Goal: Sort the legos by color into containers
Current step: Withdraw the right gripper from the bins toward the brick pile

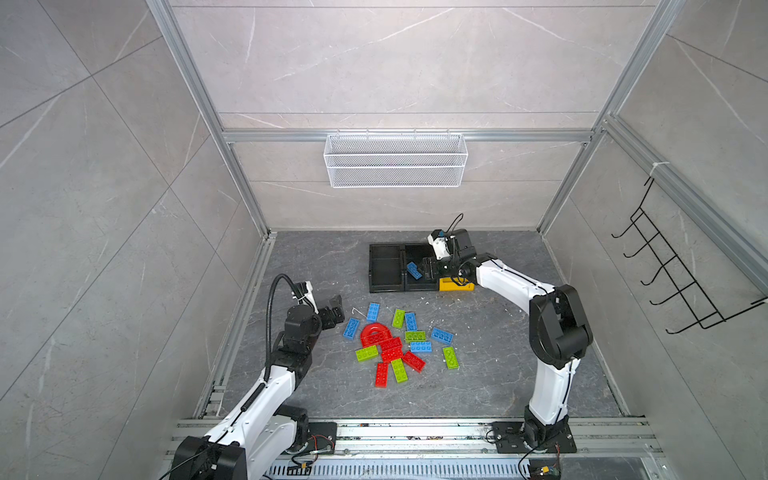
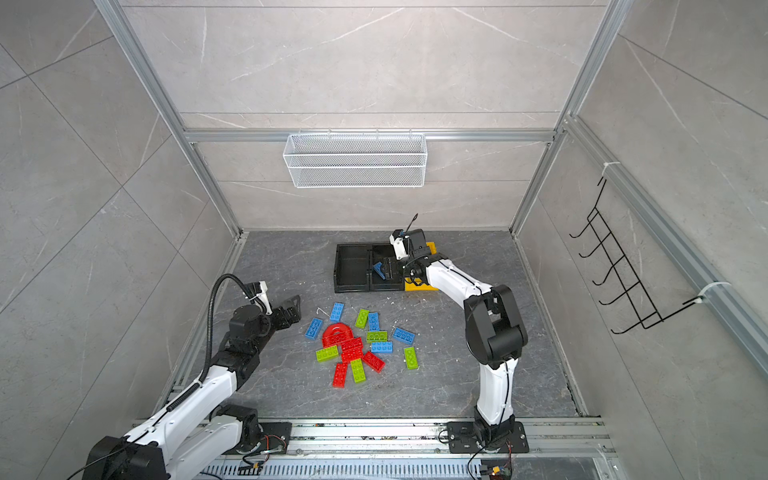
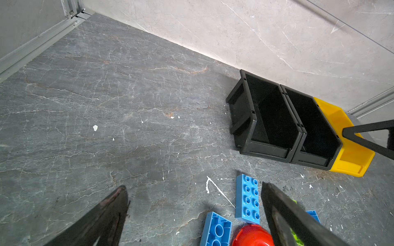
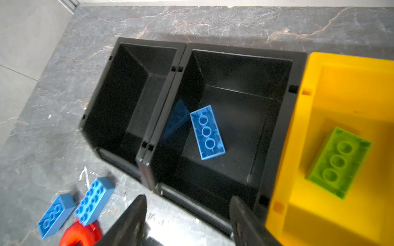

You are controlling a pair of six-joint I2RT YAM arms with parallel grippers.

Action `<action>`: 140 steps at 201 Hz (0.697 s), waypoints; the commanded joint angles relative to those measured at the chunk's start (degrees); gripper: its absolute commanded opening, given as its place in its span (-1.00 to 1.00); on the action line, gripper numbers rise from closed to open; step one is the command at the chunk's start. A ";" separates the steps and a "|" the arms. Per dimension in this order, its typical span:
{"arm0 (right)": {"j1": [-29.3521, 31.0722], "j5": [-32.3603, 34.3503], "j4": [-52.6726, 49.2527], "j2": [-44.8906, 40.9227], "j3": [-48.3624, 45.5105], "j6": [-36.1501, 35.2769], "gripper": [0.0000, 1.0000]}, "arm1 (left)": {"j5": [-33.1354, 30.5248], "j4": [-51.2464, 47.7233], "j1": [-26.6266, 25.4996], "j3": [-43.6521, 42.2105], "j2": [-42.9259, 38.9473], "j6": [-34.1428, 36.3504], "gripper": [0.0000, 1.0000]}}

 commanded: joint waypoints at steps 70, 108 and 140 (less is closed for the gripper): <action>1.57 3.34 -0.03 -25.52 -23.70 3.78 0.38 | -0.25 2.14 -0.09 0.76 -0.63 0.88 0.99; 4.60 12.71 -13.32 -31.11 -27.39 3.00 0.45 | -0.36 1.72 -0.02 0.84 -1.07 0.89 0.99; 6.66 13.77 -12.66 -33.92 -32.52 4.11 0.48 | -0.61 1.84 -0.07 0.55 -1.46 0.90 0.99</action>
